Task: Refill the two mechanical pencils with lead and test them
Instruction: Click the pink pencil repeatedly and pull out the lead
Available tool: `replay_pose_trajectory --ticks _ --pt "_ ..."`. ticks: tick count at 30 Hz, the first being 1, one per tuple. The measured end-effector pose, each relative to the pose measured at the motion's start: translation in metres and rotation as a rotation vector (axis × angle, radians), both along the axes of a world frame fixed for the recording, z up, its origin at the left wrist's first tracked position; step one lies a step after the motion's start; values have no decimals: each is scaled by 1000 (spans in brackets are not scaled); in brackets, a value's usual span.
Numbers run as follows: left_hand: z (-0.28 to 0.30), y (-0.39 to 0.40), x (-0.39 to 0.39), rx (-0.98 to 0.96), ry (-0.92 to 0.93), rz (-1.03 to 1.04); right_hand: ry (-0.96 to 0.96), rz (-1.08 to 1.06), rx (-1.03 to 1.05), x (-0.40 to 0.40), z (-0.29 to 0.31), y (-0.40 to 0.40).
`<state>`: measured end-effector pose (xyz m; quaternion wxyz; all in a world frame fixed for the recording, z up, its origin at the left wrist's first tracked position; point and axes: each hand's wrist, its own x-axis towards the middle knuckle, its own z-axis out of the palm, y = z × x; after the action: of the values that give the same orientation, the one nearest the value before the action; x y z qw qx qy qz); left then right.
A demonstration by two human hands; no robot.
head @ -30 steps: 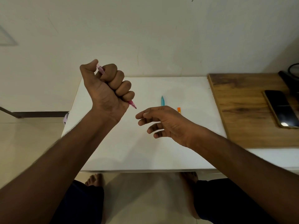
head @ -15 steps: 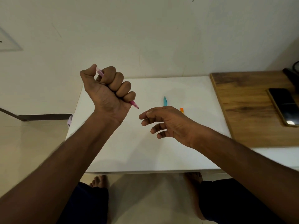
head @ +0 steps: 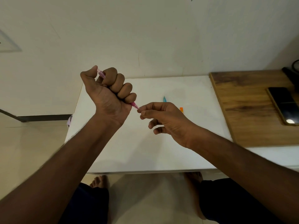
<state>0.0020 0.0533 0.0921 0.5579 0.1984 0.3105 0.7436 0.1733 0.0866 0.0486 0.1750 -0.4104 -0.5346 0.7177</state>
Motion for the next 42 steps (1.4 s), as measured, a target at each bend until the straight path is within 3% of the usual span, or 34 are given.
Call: replay_pose_trajectory --ticks 16,42 --pt "-1 1 1 2 4 -16 -44 -53 50 -6 1 -5" --pt "-4 1 7 10 -17 -18 -57 -173 -33 -12 -4 -10"
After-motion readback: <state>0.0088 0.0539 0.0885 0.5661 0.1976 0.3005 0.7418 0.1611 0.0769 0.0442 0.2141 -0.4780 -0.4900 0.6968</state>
